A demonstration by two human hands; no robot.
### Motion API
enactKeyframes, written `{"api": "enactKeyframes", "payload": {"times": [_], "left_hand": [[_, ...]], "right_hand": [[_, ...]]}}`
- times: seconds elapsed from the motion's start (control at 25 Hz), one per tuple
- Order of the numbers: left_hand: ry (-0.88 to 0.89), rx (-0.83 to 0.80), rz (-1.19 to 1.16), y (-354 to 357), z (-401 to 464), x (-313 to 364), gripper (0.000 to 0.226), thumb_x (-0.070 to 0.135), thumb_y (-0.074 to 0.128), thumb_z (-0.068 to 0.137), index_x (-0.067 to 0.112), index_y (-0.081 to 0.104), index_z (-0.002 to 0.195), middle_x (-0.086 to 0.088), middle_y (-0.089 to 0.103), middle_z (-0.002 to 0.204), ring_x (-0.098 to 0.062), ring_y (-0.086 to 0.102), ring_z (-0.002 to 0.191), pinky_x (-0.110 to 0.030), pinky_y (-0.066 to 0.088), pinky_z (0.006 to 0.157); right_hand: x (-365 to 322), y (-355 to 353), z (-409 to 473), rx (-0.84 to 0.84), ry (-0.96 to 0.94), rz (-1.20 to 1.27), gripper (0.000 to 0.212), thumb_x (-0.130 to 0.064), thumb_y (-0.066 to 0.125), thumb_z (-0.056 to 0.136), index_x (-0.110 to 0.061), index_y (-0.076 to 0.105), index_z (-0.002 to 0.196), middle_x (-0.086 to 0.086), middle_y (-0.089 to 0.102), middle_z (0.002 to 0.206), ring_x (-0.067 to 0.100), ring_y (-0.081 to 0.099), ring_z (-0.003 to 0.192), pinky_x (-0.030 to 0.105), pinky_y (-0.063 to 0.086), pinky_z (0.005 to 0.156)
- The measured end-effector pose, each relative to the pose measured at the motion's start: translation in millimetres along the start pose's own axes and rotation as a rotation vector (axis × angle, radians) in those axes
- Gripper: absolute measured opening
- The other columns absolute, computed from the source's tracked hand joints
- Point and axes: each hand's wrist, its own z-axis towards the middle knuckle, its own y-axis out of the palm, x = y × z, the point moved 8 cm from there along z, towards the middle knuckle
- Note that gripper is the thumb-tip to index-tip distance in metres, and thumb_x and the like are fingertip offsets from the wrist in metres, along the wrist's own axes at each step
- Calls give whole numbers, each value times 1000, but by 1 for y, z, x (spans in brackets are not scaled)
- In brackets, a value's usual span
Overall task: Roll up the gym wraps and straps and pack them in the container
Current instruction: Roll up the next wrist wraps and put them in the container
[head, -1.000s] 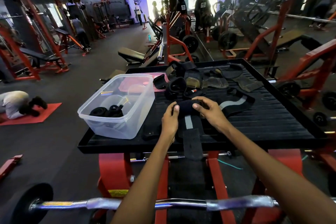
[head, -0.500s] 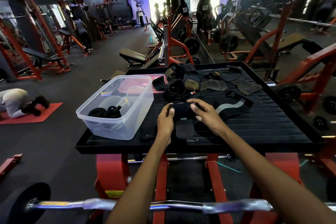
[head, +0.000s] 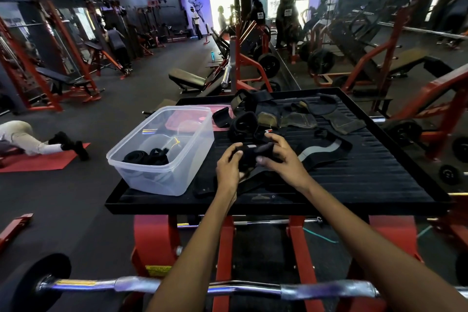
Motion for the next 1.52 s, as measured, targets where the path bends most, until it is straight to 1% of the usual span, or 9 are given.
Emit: {"api": "enactKeyframes", "payload": {"times": [0.08,0.28,0.52,0.68,0.84,1.16,1.28,1.36,1.52], "left_hand": [[14,-39,-8,6,-3,3,25,3,47,94,16,64,106,5,65,95,-2,65,80,-29,58,70],[117,-160,80,20,-11,10,28,4,49,94,19,64,112,-6,60,120,-12,60,100,-33,55,79],[229,-219,167,23,-13,12,27,7,53,93,17,62,117,6,58,119,-15,60,108,-40,55,87],[252,-241,201,26,-14,13,29,8,54,93,13,61,120,6,57,120,-16,60,110,-38,56,85],[258,-209,233,25,-18,19,28,4,53,92,15,63,117,8,56,120,-11,59,104,-34,58,78],[139,-295,183,34,-18,9,16,7,59,89,18,57,100,6,60,104,-14,58,97,-29,55,79],[26,-213,-29,25,-12,2,9,14,56,92,19,54,99,-7,55,115,-17,59,102,-32,58,79],[-11,-177,-63,18,-10,2,10,20,53,94,17,52,104,-10,53,123,-21,58,109,-34,58,81],[219,-99,587,-4,-23,24,32,34,49,95,15,49,121,-3,55,123,-22,54,115,-33,48,90]], "right_hand": [[-2,-10,1,134,-35,55,18,-16,66,86,-34,68,88,-2,49,127,18,49,124,36,40,106],[7,-24,2,276,-7,68,19,-18,62,89,-16,67,108,5,56,115,17,54,114,35,44,99],[13,-25,5,277,58,131,37,-17,63,88,-40,53,114,-3,53,114,20,55,112,41,47,97],[9,-22,5,215,68,54,52,-13,55,92,-48,41,128,0,45,121,1,43,114,24,38,101],[13,-21,6,224,105,-81,16,-16,53,94,-20,67,98,13,60,112,-4,47,99,4,34,90],[18,-22,0,239,266,36,39,-29,58,91,-10,51,58,3,48,63,13,47,69,25,36,71],[22,-8,0,120,333,468,25,-30,58,90,-7,69,91,11,68,93,20,63,90,36,47,84],[17,3,1,19,317,588,28,-16,63,87,-5,62,113,13,66,109,23,62,102,38,48,92],[10,0,7,108,254,303,44,-8,77,73,-9,61,114,3,68,105,18,63,103,28,51,91]]}}
